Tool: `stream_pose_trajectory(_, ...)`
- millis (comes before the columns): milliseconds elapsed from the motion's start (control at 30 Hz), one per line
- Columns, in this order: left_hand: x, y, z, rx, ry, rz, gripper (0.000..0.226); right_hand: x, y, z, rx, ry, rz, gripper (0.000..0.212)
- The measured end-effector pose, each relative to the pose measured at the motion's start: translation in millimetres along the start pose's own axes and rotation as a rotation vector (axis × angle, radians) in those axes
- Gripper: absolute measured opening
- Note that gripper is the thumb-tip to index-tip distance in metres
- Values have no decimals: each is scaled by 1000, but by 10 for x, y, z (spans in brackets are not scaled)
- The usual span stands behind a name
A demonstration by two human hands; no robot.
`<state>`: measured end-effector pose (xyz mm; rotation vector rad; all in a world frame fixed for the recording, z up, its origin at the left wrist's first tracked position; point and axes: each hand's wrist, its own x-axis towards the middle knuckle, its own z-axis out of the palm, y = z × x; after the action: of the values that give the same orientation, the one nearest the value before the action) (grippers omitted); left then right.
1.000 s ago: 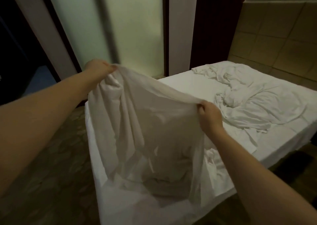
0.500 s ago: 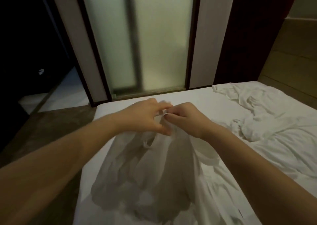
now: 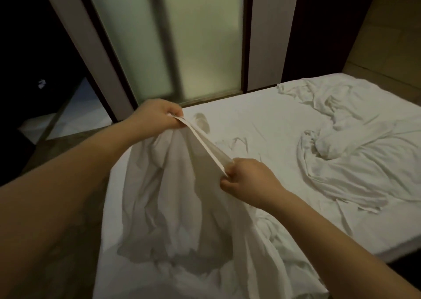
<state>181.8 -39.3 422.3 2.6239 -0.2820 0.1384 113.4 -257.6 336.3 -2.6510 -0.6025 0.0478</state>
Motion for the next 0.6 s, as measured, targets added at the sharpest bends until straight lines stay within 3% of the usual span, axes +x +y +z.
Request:
stream_pose_trajectory(167, 37, -144, -195, 87, 62, -29, 13, -180, 236, -110, -164, 91, -35, 31)
stream_pose_trajectory(300, 26, -223, -470, 71, 97, -34, 36, -270, 327, -240, -202, 129, -39, 33)
stream_pose_trajectory(433, -56, -299, -769, -4, 227, -28, 23, -362, 69, 58, -315, 206, -169, 31)
stream_pose_trajectory(533, -184, -379, -944, -32, 228, -6, 40, -425, -302, 353, -146, 361, -332, 23)
stream_pose_trajectory(600, -276, -452, -1026, -24, 230, -17, 38, -471, -543, 482, -4, 429, -353, 25)
